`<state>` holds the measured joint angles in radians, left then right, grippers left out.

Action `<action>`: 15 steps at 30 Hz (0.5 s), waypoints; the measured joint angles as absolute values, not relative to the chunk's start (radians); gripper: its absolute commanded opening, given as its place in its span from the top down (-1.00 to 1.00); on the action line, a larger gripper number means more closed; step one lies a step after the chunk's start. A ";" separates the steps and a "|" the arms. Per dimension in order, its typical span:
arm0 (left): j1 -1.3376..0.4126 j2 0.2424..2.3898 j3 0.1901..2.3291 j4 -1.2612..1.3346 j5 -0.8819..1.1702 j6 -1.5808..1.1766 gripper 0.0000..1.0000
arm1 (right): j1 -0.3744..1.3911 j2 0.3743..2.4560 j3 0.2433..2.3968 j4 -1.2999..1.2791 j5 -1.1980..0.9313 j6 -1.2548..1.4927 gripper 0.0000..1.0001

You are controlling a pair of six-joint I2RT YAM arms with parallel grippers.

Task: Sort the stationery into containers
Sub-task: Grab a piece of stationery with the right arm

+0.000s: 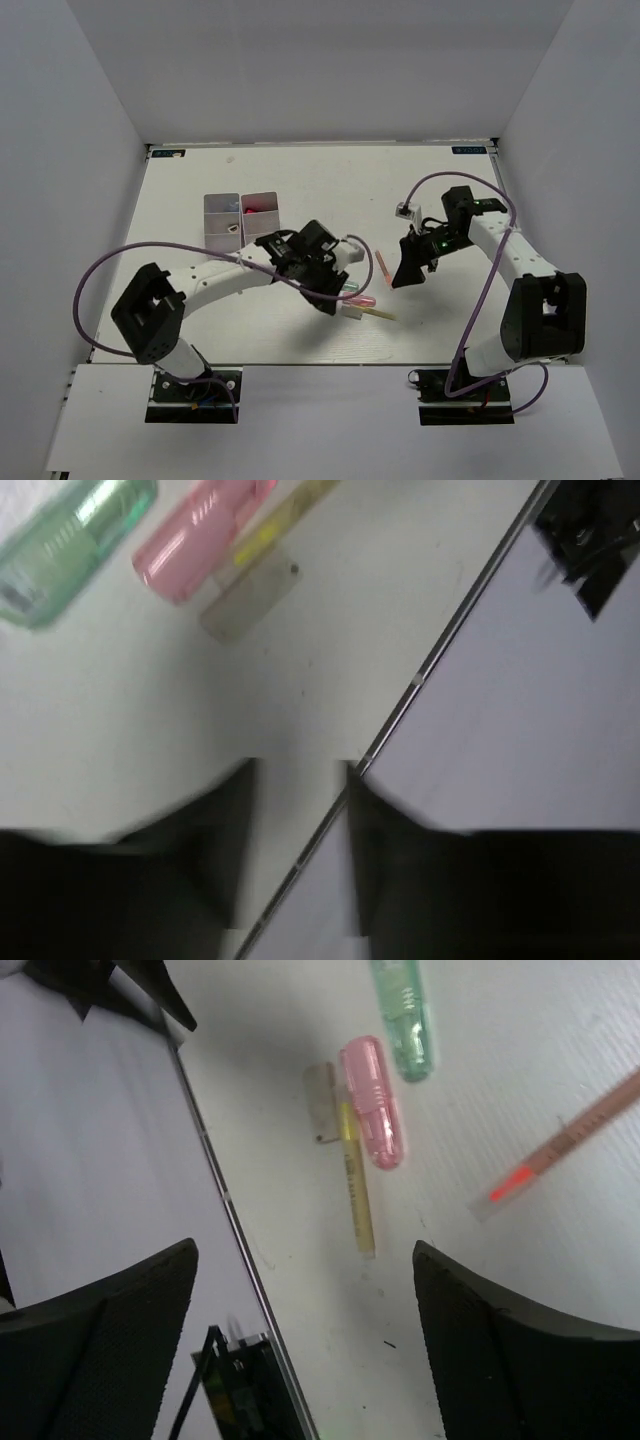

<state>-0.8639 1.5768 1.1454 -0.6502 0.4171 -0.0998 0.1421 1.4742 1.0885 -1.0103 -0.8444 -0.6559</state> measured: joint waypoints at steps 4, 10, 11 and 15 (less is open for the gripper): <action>-0.873 1.466 1.004 -0.670 0.309 -0.140 0.84 | 0.241 1.442 1.031 -0.983 -0.864 -0.736 -0.81; -0.683 0.949 0.739 -0.647 0.044 -0.242 -0.82 | 0.489 1.405 0.922 -0.828 -0.704 -0.658 0.42; -0.645 0.862 0.709 -0.648 -0.006 -0.254 -0.82 | 0.529 1.420 0.933 -0.816 -0.670 -0.625 0.45; -0.504 0.624 0.631 -0.673 -0.149 -0.279 -0.84 | 0.659 1.522 1.008 -0.777 -0.546 -0.532 0.29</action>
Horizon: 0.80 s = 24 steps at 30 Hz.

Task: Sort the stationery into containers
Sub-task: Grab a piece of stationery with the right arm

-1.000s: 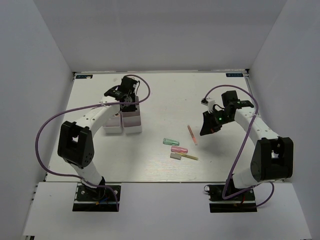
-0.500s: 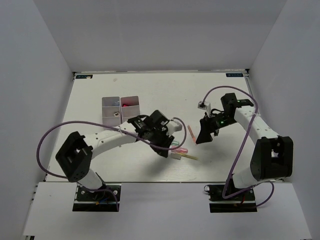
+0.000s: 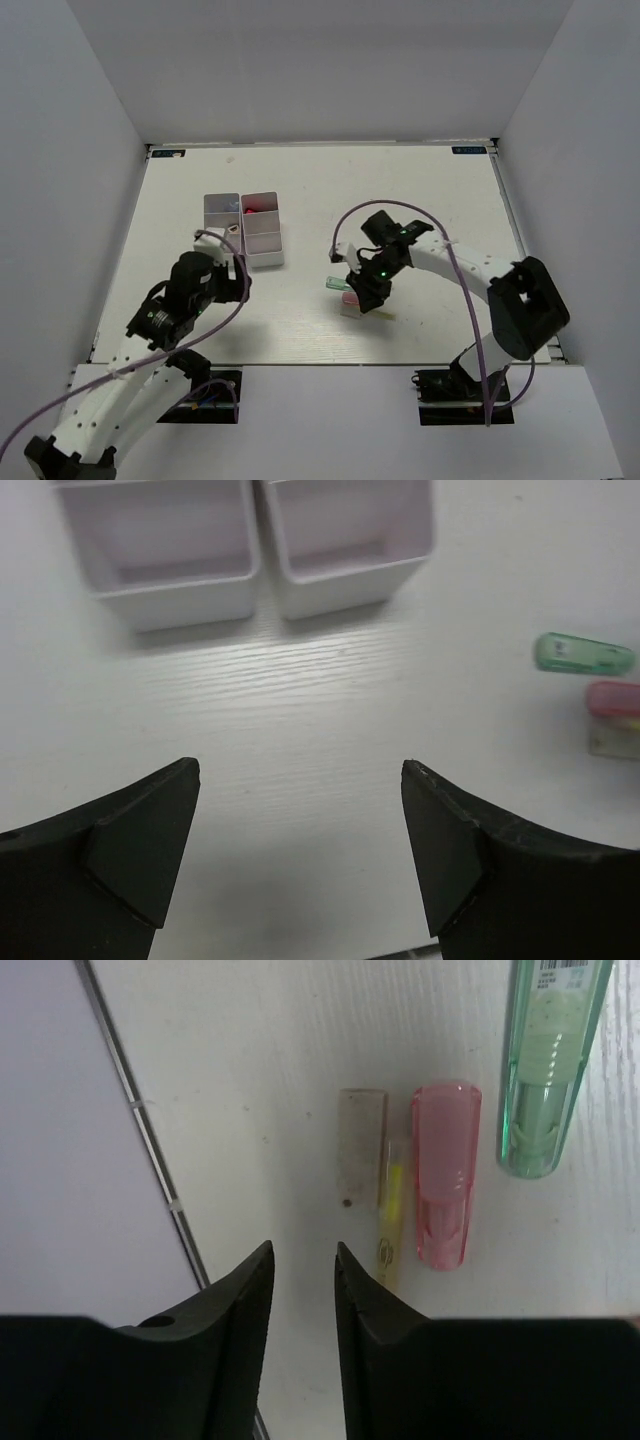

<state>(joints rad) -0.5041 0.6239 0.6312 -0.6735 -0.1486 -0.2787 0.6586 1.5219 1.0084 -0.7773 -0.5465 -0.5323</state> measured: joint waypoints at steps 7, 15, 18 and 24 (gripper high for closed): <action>-0.351 0.475 0.516 -0.715 -0.187 -0.294 -0.84 | 0.775 1.661 1.042 -0.757 -0.409 -0.454 0.29; -0.308 0.463 0.515 -0.715 -0.167 -0.297 -0.84 | 0.847 1.695 1.049 -0.758 -0.337 -0.403 0.01; -0.305 0.463 0.515 -0.715 -0.165 -0.297 -0.84 | 0.867 1.713 1.064 -0.771 -0.310 -0.384 -0.09; -0.304 0.461 0.515 -0.715 -0.162 -0.297 -0.87 | 0.896 1.720 1.078 -0.791 -0.271 -0.355 -0.37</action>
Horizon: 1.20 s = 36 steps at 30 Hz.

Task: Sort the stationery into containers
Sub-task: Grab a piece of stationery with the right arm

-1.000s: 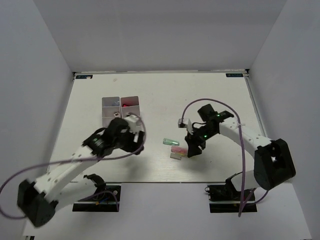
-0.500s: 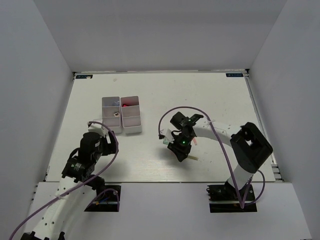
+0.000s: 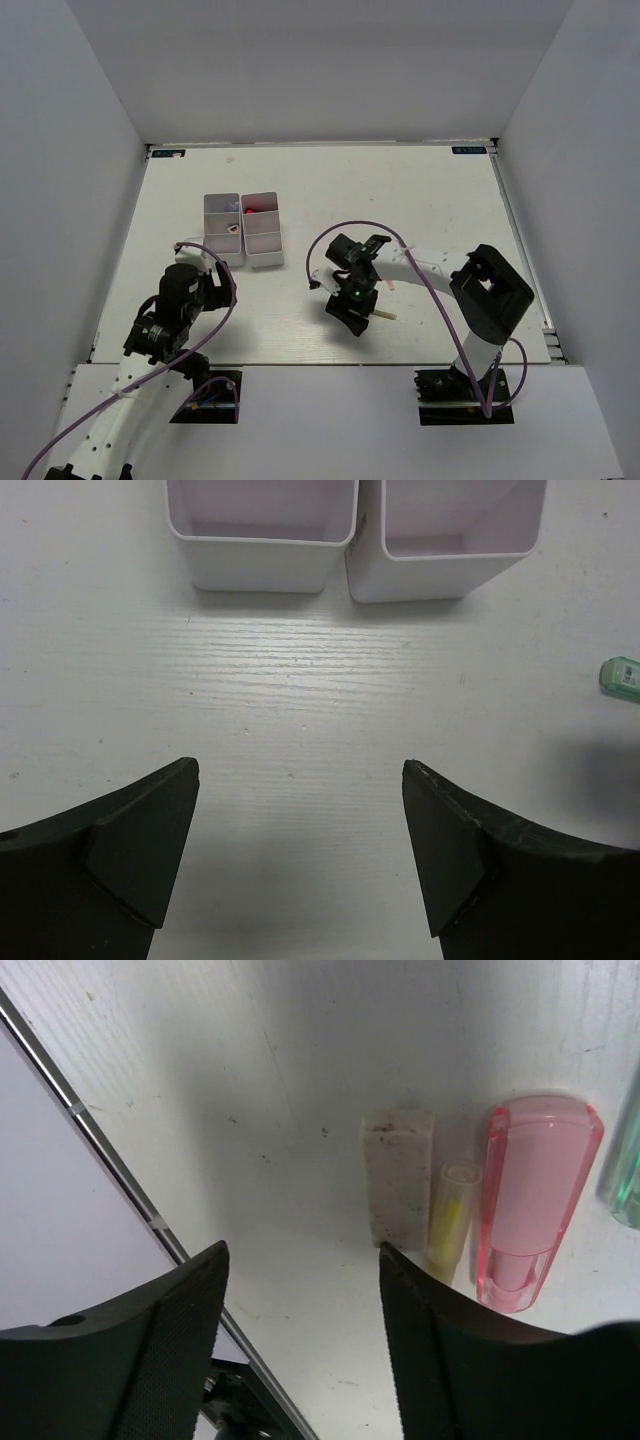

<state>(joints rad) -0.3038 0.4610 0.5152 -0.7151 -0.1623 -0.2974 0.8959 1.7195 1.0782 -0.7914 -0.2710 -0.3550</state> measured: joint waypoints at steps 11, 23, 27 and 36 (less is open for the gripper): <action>-0.304 0.461 0.515 -0.715 -0.156 -0.297 -0.87 | 0.910 1.732 1.081 -0.768 -0.121 -0.363 -0.37; -0.303 0.448 0.515 -0.715 -0.150 -0.297 -0.87 | 0.905 1.783 1.120 -0.736 -0.030 -0.369 -0.26; -0.303 0.447 0.515 -0.715 -0.150 -0.297 -0.87 | 0.910 1.809 1.151 -0.731 -0.020 -0.354 -0.19; -0.303 0.442 0.515 -0.714 -0.149 -0.297 -0.87 | 0.932 1.809 1.150 -0.725 -0.026 -0.361 -0.29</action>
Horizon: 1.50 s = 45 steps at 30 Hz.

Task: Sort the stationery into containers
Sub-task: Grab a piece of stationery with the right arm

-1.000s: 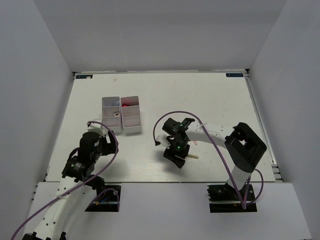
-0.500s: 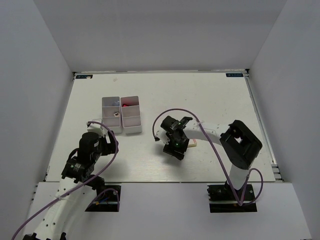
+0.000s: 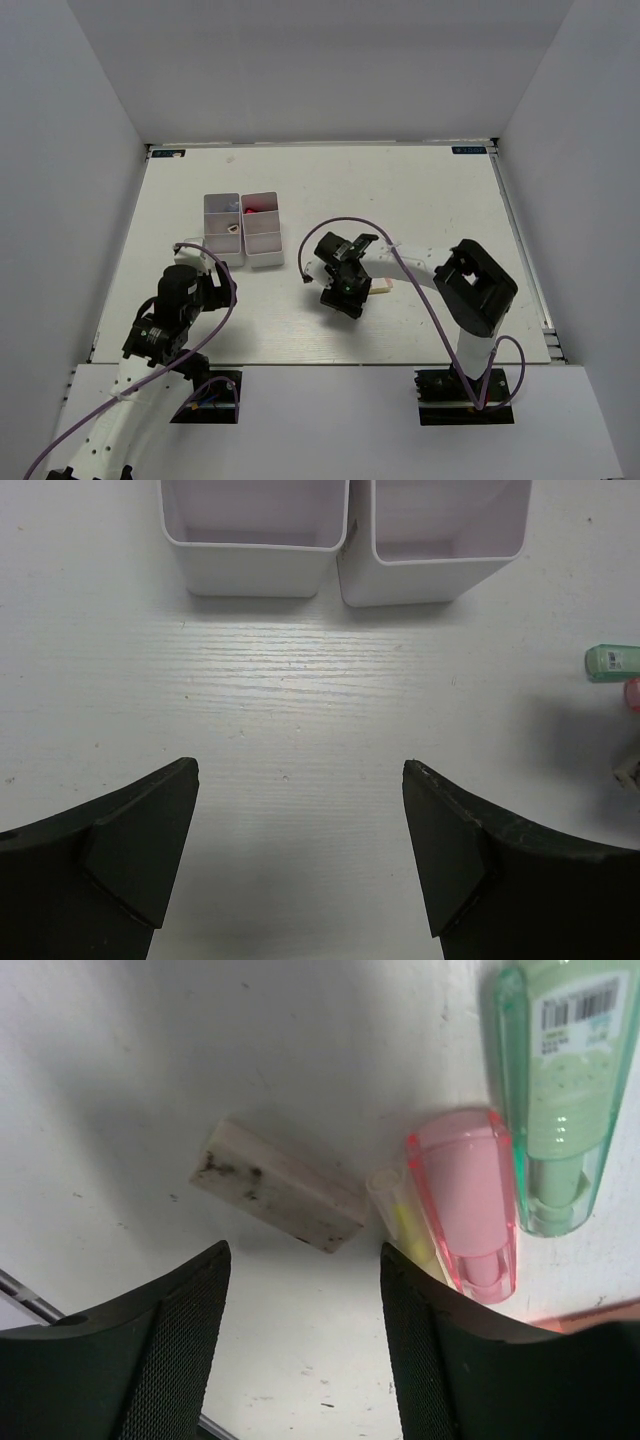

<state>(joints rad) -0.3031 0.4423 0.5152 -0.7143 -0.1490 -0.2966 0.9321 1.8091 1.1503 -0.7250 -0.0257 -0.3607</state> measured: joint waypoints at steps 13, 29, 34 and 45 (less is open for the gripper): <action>-0.303 0.442 0.515 -0.714 -0.149 -0.296 -0.87 | 0.945 1.828 1.185 -0.675 -0.155 -0.518 -0.17; -0.303 0.432 0.515 -0.714 -0.149 -0.295 -0.87 | 0.939 1.849 1.210 -0.678 -0.145 -0.606 0.60; -0.303 0.422 0.515 -0.714 -0.149 -0.293 -0.87 | 0.949 1.813 1.161 -0.650 -0.168 -0.598 -0.60; -0.303 0.422 0.515 -0.714 -0.149 -0.293 -0.89 | 0.958 1.834 1.181 -0.607 -0.161 -0.652 -0.62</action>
<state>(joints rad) -0.3031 0.4225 0.5148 -0.7143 -0.1493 -0.2932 0.9581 1.8343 1.1809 -0.6071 -0.1612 -0.6518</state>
